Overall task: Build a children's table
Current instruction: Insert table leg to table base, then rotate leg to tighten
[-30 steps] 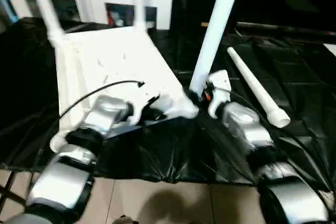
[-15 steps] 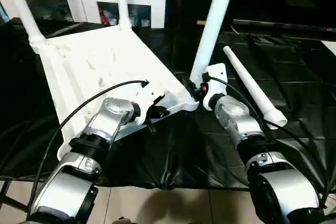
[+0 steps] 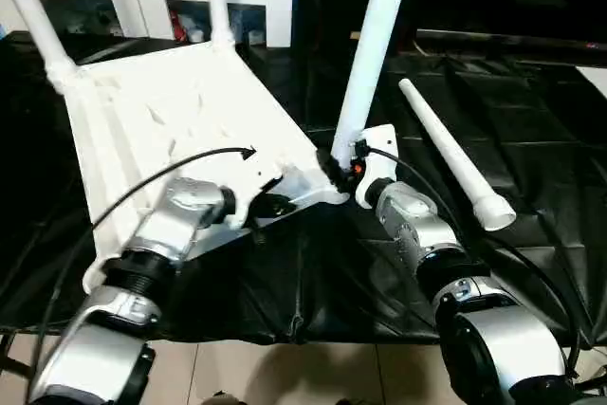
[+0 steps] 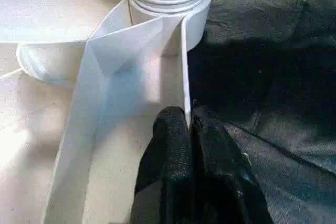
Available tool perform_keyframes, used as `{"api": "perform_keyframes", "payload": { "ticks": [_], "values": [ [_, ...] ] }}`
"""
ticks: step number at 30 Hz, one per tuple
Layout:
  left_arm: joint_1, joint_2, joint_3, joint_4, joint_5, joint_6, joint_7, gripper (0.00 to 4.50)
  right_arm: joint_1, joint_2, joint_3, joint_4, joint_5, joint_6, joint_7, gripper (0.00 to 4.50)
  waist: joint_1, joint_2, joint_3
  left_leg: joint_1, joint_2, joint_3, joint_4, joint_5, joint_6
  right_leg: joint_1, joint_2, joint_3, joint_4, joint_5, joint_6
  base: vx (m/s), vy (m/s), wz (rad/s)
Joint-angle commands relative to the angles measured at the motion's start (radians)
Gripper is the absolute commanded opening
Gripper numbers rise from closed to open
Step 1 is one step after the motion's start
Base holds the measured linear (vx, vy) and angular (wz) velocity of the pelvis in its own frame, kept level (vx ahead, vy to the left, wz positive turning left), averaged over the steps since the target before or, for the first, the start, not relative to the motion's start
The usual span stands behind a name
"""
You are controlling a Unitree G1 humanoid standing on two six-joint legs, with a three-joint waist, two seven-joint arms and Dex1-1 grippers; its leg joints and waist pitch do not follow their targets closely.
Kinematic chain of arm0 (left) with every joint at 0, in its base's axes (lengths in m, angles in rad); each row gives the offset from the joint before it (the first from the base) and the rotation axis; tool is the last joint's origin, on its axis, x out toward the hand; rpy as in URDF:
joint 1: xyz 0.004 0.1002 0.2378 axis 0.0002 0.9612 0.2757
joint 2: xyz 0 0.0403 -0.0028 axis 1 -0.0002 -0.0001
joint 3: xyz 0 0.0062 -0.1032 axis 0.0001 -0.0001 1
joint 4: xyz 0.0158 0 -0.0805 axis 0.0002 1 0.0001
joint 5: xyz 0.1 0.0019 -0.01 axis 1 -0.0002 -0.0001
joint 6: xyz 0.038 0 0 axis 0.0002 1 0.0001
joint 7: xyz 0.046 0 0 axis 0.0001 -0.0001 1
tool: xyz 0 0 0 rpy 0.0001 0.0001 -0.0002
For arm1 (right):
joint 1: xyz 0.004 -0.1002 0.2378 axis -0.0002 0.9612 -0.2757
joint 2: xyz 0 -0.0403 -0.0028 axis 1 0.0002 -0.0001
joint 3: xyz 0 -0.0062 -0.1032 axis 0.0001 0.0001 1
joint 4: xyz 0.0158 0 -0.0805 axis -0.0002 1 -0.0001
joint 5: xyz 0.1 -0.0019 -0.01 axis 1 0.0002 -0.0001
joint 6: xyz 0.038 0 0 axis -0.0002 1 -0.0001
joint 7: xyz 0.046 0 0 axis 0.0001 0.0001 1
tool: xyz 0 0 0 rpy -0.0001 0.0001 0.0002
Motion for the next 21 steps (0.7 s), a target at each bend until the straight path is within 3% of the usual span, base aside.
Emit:
{"api": "perform_keyframes", "payload": {
  "ticks": [1,7,12,18,19,21],
  "values": [
    [-0.005,-0.018,-0.018,-0.059,-0.051,-0.058,-0.060,0.00,0.017,0.024,0.030,0.026,-0.005,0.008,0.075,3.34,0.006,0.017,-0.069,0.018,0.065,-0.023,-0.063,-0.182,0.029,0.052,-0.076,0.058,-0.037,-0.059,-0.265,0.000,0.000,0.00],
    [0.012,0.021,-0.020,-0.059,-0.073,-0.102,-0.177,0.00,0.033,-0.017,0.074,-0.015,-0.033,-0.022,0.226,3.71,0.019,0.019,-0.067,0.020,0.068,-0.021,-0.064,-0.191,0.020,0.053,-0.074,0.056,-0.035,-0.086,-0.259,0.000,0.000,0.00],
    [0.014,0.045,-0.022,-0.054,-0.092,-0.115,-0.256,0.00,0.067,-0.061,0.118,-0.076,-0.031,-0.015,0.418,3.71,0.033,0.020,-0.069,0.017,0.071,-0.018,-0.057,-0.163,0.047,0.054,-0.073,0.054,-0.028,-0.049,-0.270,0.000,0.000,0.00],
    [0.015,0.081,-0.044,-0.035,-0.090,-0.148,-0.341,0.00,0.106,-0.131,0.182,-0.134,-0.048,-0.005,0.633,3.71,0.051,0.022,-0.065,0.021,0.073,-0.020,-0.061,-0.225,0.022,0.050,-0.074,0.054,-0.037,-0.146,-0.255,0.000,0.000,0.00],
    [0.015,0.085,-0.045,-0.031,-0.088,-0.153,-0.351,0.00,0.111,-0.139,0.189,-0.144,-0.048,0.002,0.658,3.55,0.054,0.026,-0.065,0.023,0.074,-0.021,-0.061,-0.234,0.011,0.047,-0.077,0.055,-0.037,-0.158,-0.253,0.000,0.000,0.00],
    [0.013,0.093,-0.047,-0.022,-0.084,-0.163,-0.373,0.00,0.121,-0.157,0.205,-0.167,-0.051,0.012,0.710,3.46,0.057,0.023,-0.064,0.023,0.073,-0.021,-0.062,-0.250,0.005,0.047,-0.076,0.055,-0.039,-0.175,-0.246,0.000,0.000,0.00]
  ]
}}
